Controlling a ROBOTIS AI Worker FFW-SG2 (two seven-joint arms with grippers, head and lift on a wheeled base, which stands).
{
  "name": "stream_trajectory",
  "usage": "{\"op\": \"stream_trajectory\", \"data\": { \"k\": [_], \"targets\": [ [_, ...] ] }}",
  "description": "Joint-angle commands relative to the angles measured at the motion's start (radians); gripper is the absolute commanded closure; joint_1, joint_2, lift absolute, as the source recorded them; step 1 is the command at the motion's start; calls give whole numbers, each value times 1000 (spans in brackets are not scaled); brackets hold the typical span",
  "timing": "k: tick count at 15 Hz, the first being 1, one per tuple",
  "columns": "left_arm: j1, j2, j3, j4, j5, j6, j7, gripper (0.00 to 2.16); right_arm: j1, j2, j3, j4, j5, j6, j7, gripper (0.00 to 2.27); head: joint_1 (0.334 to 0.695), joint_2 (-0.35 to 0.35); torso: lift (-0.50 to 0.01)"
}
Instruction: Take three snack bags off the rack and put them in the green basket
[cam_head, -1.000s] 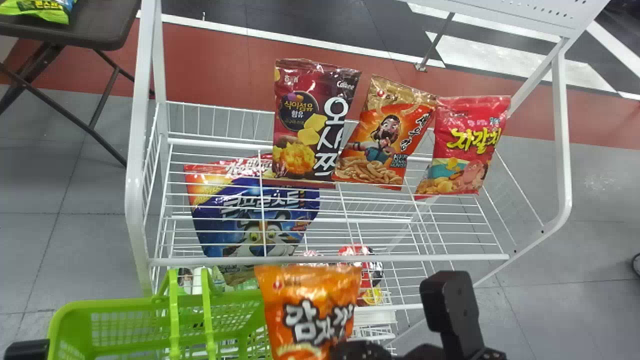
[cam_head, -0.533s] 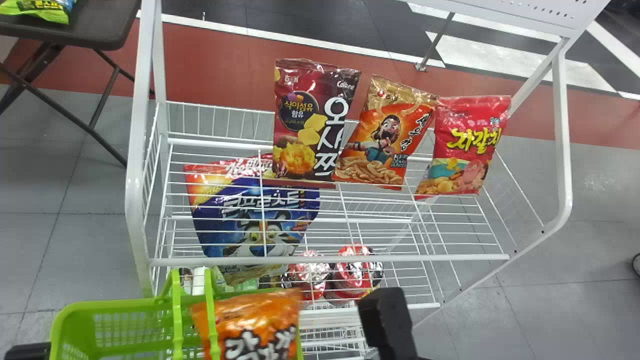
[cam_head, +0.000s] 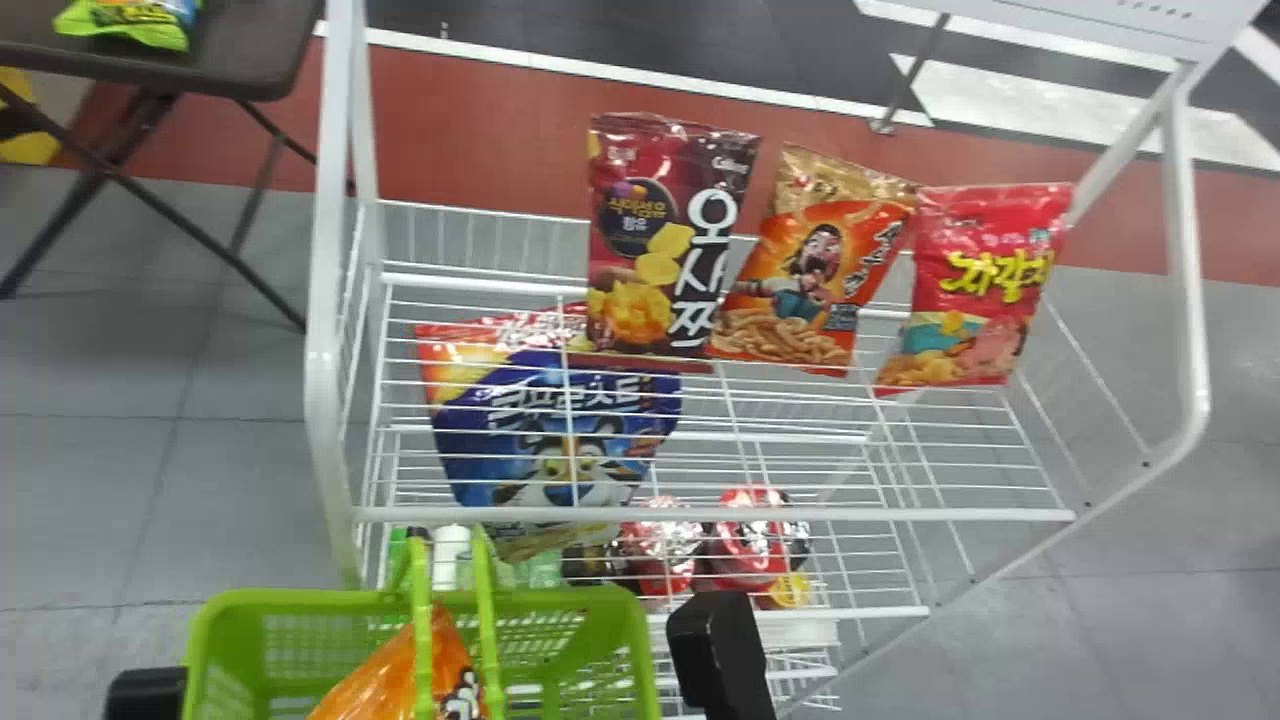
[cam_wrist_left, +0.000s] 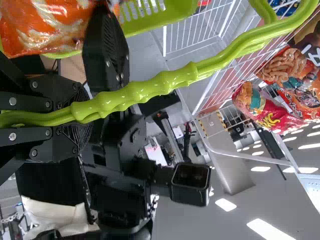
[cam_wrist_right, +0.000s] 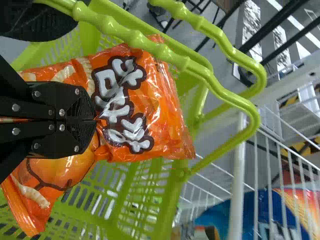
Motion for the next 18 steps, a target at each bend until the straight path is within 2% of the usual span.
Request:
{"op": "stream_trajectory", "data": {
  "k": [1,2,3,5,7,9,11,14,18],
  "targets": [
    [-2,-1,-7,0,-4,0,2,1710,-22,11,-14,71,-35,-101,65,917,695,-217,-24],
    [-2,-1,-7,0,-4,0,2,1710,-19,17,-31,89,-48,-184,94,130,695,-173,-24],
    [-2,-1,-7,0,-4,0,1,1710,-11,17,-54,100,-71,-252,106,-2,695,-157,-24],
    [-2,-1,-7,0,-4,0,-1,1710,-1,17,-98,97,-76,-285,106,12,695,-141,-24],
    [-2,-1,-7,2,-6,0,1,1710,12,19,-153,91,-75,-307,131,53,695,-193,-24],
    [-2,-4,-7,3,-9,0,2,1710,21,46,-215,88,-91,-356,164,60,695,-236,-24],
    [-4,-4,-8,6,-9,0,4,1710,35,68,-272,85,-119,-494,158,83,695,-274,-24],
    [-4,-4,-8,9,-9,0,2,1710,55,92,-321,75,-122,-795,54,93,695,-343,-24],
    [-4,1,-8,8,-10,0,-1,1710,19,99,-344,123,-125,-1074,-175,93,695,-350,-24]
  ]
}}
